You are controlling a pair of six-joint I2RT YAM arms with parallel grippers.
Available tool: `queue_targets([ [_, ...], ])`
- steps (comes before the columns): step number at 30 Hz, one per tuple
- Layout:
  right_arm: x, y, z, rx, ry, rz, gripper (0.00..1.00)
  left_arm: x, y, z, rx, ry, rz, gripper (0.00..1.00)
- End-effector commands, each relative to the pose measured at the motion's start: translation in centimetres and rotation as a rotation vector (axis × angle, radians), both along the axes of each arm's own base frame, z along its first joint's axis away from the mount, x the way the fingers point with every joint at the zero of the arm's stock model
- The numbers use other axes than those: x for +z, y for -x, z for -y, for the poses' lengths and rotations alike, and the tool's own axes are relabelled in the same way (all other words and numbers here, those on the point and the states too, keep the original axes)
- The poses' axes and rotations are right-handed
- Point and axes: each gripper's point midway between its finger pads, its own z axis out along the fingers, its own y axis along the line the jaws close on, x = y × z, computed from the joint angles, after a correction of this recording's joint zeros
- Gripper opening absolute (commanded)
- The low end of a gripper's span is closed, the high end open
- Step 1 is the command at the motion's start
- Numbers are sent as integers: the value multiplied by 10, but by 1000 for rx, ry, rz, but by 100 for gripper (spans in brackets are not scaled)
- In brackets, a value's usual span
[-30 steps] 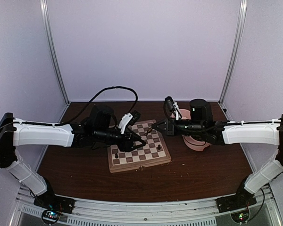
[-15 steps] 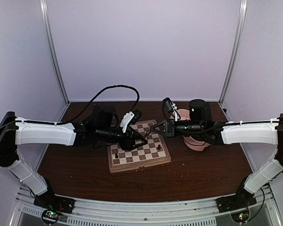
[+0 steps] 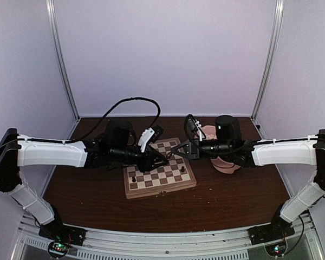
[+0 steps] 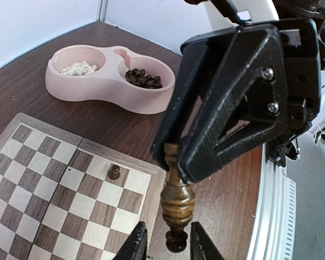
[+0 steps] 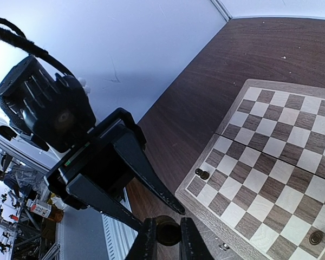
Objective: Set up the chess pieces on the board
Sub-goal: Adjust the chess pile.
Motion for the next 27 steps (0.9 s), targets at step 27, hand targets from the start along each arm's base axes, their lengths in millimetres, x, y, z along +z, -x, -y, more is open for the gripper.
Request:
queue_targets([
  [27,-15,-30,44,-246,358,220,1,-1,4,-57,189,-126,-41,0],
])
